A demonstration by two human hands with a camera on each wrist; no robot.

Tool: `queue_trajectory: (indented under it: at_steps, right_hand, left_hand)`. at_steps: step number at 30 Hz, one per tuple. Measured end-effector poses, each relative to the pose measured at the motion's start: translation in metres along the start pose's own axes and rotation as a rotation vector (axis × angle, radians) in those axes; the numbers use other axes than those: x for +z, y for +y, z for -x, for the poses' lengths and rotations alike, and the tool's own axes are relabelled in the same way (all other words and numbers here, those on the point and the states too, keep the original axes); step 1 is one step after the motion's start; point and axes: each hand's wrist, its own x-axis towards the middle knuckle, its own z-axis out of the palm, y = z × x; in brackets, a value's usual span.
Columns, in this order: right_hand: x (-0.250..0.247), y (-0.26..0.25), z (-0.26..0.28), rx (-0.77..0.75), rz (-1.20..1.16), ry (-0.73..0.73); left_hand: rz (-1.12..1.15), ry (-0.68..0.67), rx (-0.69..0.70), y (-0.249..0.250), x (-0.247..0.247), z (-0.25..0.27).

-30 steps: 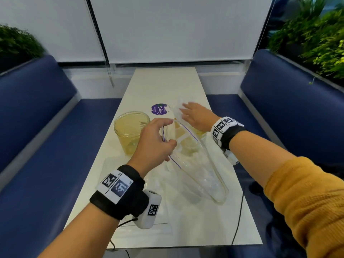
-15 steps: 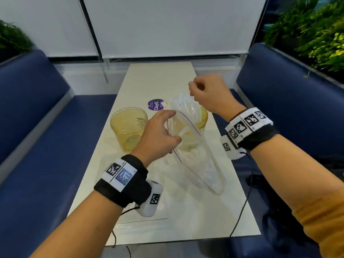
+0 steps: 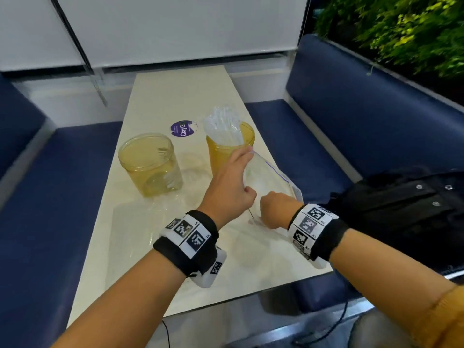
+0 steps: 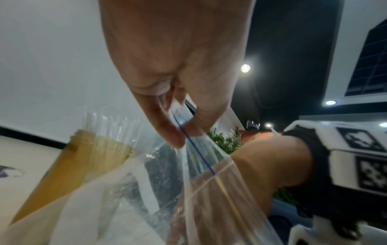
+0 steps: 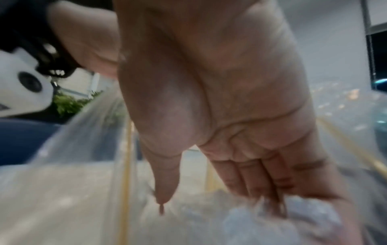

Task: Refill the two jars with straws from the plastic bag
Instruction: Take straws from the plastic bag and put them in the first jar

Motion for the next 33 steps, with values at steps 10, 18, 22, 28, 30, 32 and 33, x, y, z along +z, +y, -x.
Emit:
queue_trajectory:
  at_steps: [10,18,22,28,30,32,33]
  right_hand:
    - [-0.012,0.004,0.006,0.046,0.007,-0.016]
    - [-0.084,-0.004,0.045,-0.005,0.17,0.043]
    - [-0.109,-0.014,0.056,-0.053,0.167,0.054]
    - [-0.128,-0.022,0.061,-0.151,0.037,0.214]
    - [-0.13,-0.02,0.059,-0.189,-0.072,0.249]
    - [-0.134,-0.014,0.057,-0.256,-0.266,0.273]
    - [-0.137,-0.011,0.056,-0.298,-0.384,0.277]
  left_hand:
    - [-0.049,-0.037,0.028,-0.004,0.004,0.008]
    - [-0.237,-0.131,-0.008,-0.008,-0.002,0.012]
    - [-0.356,-0.107,-0.069,-0.01,0.001,0.011]
    - [-0.395,0.16,-0.153,-0.016,0.008,0.0]
    - [-0.42,0.191,-0.163,-0.017,0.006,-0.004]
    - [-0.392,0.226,-0.163,-0.019,0.002,-0.007]
    - [-0.342,0.254,-0.185,-0.02,0.001,-0.007]
